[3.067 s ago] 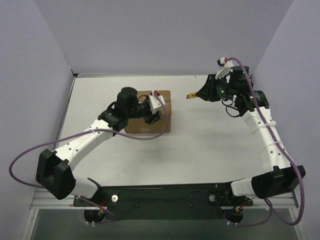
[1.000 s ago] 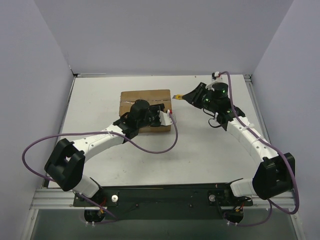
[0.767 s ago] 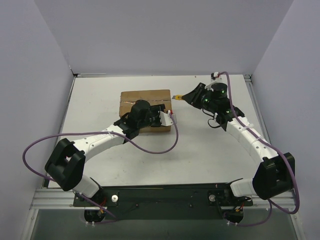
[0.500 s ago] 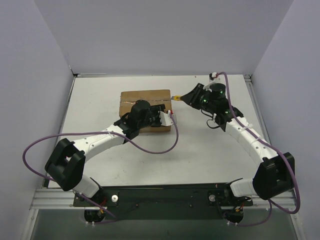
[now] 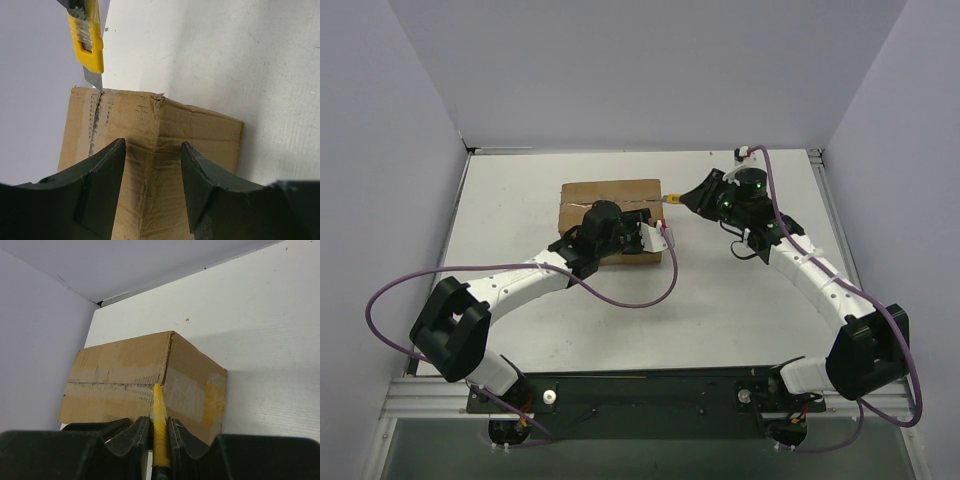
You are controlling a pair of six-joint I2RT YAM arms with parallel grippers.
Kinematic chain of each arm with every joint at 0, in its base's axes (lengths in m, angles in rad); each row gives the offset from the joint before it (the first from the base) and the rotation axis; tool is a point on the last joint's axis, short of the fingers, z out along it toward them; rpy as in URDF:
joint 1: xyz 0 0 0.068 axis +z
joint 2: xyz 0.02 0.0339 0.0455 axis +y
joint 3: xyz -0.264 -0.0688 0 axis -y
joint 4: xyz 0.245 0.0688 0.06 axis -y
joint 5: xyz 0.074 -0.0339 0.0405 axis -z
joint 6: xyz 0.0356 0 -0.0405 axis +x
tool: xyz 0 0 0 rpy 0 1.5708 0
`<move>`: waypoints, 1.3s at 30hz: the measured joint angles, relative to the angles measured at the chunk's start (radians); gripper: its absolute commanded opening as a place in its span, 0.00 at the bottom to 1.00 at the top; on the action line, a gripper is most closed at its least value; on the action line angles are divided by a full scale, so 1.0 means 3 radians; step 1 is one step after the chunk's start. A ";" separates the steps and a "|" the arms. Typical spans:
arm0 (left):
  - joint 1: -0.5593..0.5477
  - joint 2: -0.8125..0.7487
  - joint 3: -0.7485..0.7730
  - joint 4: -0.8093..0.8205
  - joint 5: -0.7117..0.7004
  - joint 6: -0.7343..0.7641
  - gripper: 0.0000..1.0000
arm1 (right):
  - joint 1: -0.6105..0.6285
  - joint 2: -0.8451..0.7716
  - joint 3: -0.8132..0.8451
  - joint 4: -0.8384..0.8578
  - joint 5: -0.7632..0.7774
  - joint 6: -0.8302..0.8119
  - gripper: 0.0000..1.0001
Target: Unpack the express box
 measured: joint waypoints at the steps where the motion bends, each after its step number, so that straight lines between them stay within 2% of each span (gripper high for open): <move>1: -0.0005 0.0000 0.0000 0.0000 -0.0004 0.0000 0.58 | 0.0003 0.0000 0.0000 -0.0005 0.0014 -0.0009 0.00; 39: -0.0033 0.0006 0.0000 0.0004 -0.0039 -0.0003 0.57 | 0.0045 0.0029 0.0000 -0.0015 0.0074 -0.0069 0.00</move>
